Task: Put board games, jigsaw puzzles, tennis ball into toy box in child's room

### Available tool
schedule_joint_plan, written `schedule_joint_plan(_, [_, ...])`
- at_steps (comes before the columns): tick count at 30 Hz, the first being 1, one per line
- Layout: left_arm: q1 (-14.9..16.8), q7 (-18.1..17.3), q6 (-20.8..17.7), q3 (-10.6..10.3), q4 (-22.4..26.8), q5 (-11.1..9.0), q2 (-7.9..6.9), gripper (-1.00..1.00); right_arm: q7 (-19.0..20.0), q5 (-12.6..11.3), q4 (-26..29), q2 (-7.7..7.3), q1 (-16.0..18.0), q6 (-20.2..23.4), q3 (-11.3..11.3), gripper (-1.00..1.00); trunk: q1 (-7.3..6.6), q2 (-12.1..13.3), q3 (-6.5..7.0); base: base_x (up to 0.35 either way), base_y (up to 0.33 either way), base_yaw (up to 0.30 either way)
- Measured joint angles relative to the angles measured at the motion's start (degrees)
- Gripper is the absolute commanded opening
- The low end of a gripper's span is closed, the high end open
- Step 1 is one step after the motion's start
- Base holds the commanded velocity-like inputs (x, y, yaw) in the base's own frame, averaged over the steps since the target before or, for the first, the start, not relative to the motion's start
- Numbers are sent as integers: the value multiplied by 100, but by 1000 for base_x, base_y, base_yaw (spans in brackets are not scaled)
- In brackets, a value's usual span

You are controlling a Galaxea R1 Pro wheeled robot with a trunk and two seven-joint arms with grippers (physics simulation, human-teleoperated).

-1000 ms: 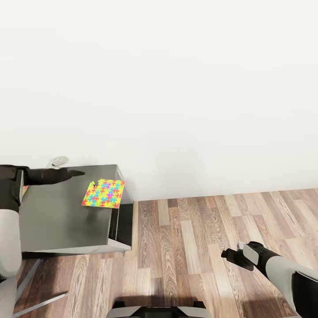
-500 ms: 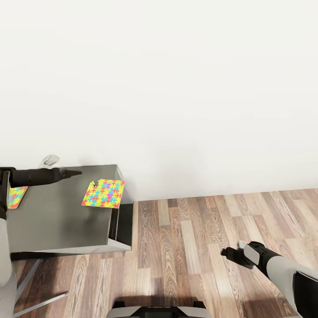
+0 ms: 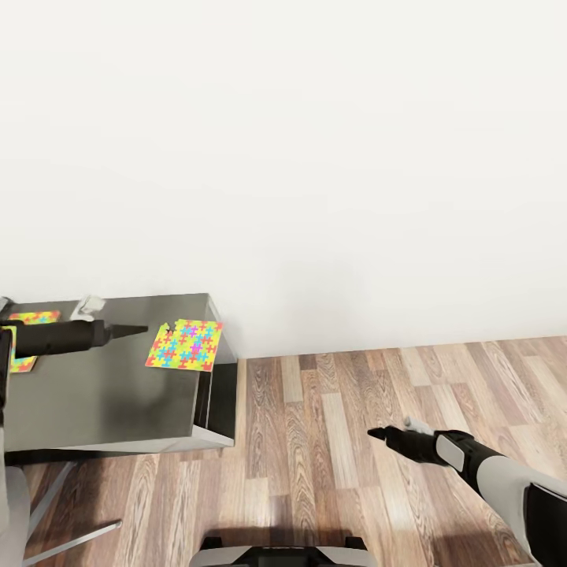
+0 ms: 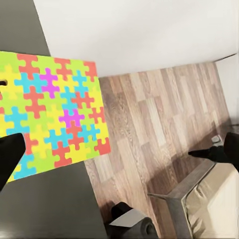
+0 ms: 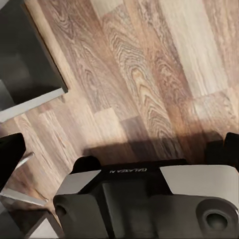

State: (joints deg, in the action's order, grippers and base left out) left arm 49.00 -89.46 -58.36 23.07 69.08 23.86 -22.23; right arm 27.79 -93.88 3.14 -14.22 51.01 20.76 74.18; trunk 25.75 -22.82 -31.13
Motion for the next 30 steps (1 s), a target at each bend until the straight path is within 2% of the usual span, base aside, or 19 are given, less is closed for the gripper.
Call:
schedule_joint_plan(4, [-90, 0, -8, 7, 29, -182, 34, 100, 463, 0, 2, 9, 1, -127, -2, 100, 0, 0, 0, 0, 0, 0])
schedule_joint_plan(5, [-107, 0, -9, 10, 32, -260, 39, 100, 565, 0, 1, 13, 3, -148, -3, 100, 0, 0, 0, 0, 0, 0])
schedule_joint_plan(6, [-135, -1, -10, 15, 38, -432, 45, 100, 751, -4, 1, 19, 5, -175, -7, 100, 0, 0, 0, 0, 0, 0])
schedule_joint_plan(10, [-262, -1, -9, 21, 39, -757, 43, 100, 1067, -5, 1, 28, 16, -203, -8, 100, 0, 0, 0, 0, 0, 0])
schedule_joint_plan(14, [-441, -1, -7, 21, 39, -950, 47, 100, 1288, -26, -1, 16, 26, -211, -18, 100, 0, 0, 0, 0, 0, 0])
schedule_joint_plan(21, [-634, -1, 0, 4, 2, -1076, 93, 100, 1545, -57, -2, 18, 14, -241, -33, 100, 0, 0, 15, 0, 0, 0])
schedule_joint_plan(30, [-835, -1, -5, 15, -35, -1111, 200, 100, 1628, -74, -3, 11, -3, -243, -53, 100, 0, 0, 88, 0, 0, 0])
